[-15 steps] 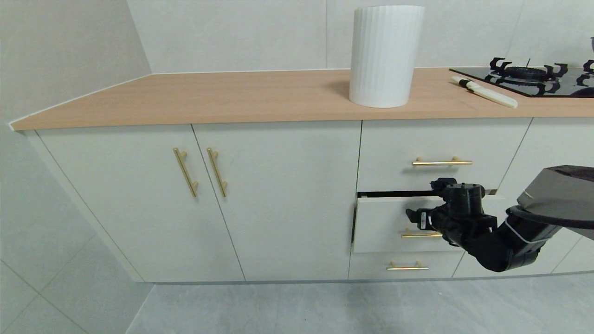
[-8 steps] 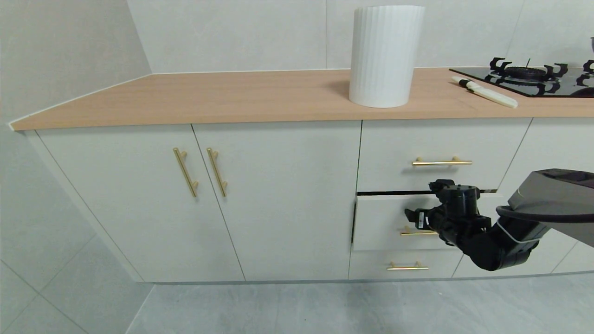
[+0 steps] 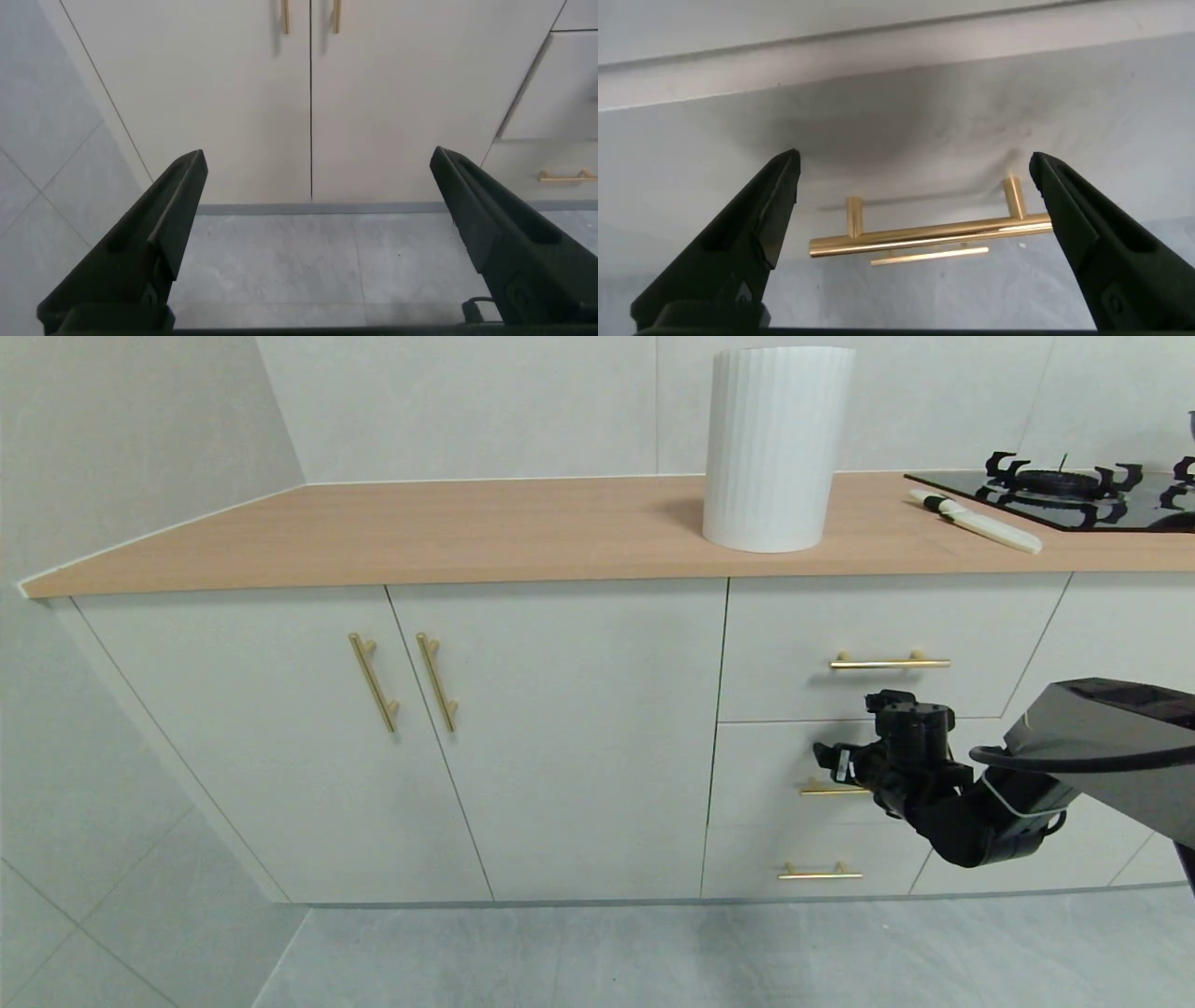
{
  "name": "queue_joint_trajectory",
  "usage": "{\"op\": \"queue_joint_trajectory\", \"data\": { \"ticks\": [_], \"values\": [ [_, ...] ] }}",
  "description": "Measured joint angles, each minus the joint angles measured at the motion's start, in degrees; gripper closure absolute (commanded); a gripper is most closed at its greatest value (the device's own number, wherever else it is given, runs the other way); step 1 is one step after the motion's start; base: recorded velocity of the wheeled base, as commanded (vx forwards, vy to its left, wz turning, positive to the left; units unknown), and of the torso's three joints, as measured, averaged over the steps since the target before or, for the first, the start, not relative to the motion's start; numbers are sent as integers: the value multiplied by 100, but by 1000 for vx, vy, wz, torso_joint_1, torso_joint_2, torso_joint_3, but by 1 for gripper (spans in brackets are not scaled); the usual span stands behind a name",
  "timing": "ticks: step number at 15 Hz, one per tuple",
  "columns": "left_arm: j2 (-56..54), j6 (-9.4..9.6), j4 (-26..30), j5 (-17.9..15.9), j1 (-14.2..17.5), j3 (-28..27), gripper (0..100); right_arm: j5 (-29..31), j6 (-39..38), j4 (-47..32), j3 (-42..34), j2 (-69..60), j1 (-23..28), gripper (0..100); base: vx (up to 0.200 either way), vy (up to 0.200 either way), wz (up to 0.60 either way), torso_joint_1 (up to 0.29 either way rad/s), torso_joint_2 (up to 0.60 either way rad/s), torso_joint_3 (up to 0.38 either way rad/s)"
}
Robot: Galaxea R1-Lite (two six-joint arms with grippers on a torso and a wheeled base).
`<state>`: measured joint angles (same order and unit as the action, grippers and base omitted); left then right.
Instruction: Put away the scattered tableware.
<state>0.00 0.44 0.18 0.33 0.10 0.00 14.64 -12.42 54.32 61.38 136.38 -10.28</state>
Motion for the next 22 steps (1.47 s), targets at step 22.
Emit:
{"op": "queue_joint_trajectory", "data": {
  "ticks": [22],
  "values": [
    [0,0,0,-1,-5,0,0,-33,105,-32,-2964,-3602,-72,0,0,0,0,0,0,0]
  ]
}}
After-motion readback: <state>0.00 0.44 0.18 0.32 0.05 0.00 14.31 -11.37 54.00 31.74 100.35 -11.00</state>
